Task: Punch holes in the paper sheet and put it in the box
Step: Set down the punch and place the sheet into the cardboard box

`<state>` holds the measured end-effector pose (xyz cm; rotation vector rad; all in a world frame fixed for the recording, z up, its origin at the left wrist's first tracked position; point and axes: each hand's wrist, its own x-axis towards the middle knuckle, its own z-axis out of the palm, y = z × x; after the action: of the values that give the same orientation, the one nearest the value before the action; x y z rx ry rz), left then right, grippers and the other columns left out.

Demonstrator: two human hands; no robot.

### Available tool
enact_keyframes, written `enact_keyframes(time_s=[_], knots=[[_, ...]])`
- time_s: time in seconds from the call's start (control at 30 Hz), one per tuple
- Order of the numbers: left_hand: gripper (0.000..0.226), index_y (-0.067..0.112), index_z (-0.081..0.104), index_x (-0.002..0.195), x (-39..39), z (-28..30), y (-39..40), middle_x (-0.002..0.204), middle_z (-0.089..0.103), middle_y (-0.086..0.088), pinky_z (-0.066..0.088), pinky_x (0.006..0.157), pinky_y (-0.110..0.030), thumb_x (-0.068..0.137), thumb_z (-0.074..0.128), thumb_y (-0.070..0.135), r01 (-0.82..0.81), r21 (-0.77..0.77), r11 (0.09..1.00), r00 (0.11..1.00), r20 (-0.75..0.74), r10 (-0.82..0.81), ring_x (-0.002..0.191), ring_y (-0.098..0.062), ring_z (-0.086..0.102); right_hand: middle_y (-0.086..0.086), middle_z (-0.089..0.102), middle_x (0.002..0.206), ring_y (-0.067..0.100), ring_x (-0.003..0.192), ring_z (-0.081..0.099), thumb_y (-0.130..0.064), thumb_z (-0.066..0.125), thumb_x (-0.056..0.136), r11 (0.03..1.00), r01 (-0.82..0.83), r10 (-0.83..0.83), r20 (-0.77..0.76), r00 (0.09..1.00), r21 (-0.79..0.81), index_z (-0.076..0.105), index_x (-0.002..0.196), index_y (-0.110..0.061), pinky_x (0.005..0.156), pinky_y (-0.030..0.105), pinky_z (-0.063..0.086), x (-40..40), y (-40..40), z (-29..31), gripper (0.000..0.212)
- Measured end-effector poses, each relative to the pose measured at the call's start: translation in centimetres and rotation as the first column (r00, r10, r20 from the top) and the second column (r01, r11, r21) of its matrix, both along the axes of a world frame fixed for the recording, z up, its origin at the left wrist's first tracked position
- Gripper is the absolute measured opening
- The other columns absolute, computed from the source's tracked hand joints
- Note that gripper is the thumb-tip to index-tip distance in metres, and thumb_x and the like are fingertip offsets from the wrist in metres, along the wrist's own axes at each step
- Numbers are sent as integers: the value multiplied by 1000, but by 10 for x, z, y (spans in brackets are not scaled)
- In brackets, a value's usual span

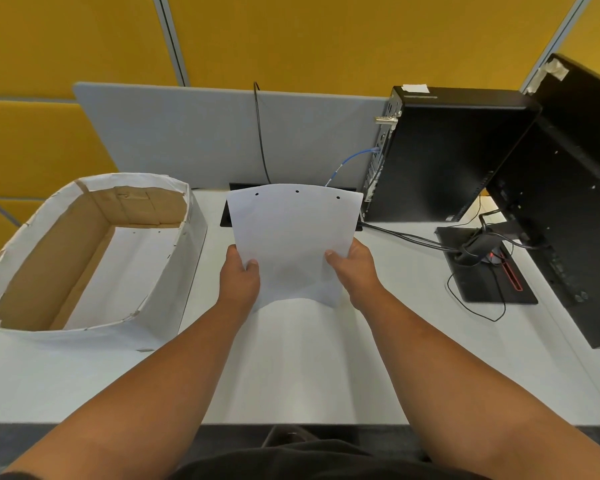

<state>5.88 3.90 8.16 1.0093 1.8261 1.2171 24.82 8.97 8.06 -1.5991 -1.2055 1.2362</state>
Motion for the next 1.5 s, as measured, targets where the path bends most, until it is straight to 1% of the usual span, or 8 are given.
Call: enact_keyframes(time_s=[0.3,0.43,0.63,0.9,1.1,1.2,1.37,1.5], knots=[[31,17,42,130,-3,-2,-4,117,52,3,44,94,-33,99,43,11,1,20,1000,1000,-12,-1,104,-18,51,5,69,118,29,107,64,-14,62,90,1000,17,-17,-1,1000,18,62,126,-18,96,47,53,-2,-7,-5,36],[31,14,43,128,-7,-9,-7,116,54,0,42,93,-31,98,42,8,36,-15,999,998,-43,-36,108,-24,54,4,68,118,28,108,64,-13,60,91,1000,25,-25,24,999,-8,61,127,-20,93,43,54,-5,-15,-6,36],[33,13,42,131,-12,-13,-9,127,54,-7,40,94,-30,99,41,8,63,-50,997,995,-72,-66,115,-27,53,4,68,120,27,108,63,-14,60,91,998,55,-55,28,998,7,60,128,-21,97,45,52,-9,-21,-8,37],[32,13,44,129,-15,-6,-20,122,56,-4,43,95,-31,98,42,7,48,-15,999,995,-85,-49,108,-23,54,3,68,118,25,107,64,-11,57,93,998,55,-54,-11,998,28,61,127,-20,91,37,53,-10,-31,0,36],[29,14,46,123,-10,3,-29,113,55,1,41,90,-28,95,41,6,-2,8,1000,994,-109,3,101,-19,53,2,69,117,24,106,65,-11,58,91,999,-14,15,-12,1000,51,62,125,-23,93,41,54,-5,-33,12,36],[28,14,47,122,-4,6,-34,112,56,0,43,89,-30,95,42,7,-22,17,1000,992,-125,24,99,-20,54,2,70,112,24,103,66,-9,57,88,997,-30,29,9,1000,73,64,120,-22,92,43,55,0,-36,19,35],[21,9,47,114,2,14,-47,100,55,-4,39,77,-27,94,40,6,-39,-4,999,983,-181,38,92,-24,56,4,67,113,25,102,65,-8,55,87,990,-91,83,77,994,105,59,124,-16,90,39,55,7,-44,28,37],[38,16,41,130,-1,20,-58,110,56,-1,41,83,-27,94,42,4,-45,2,999,987,-156,45,99,-21,55,3,65,119,26,105,63,-11,55,90,985,-141,123,173,977,101,52,130,-18,91,36,52,4,-49,27,41]])
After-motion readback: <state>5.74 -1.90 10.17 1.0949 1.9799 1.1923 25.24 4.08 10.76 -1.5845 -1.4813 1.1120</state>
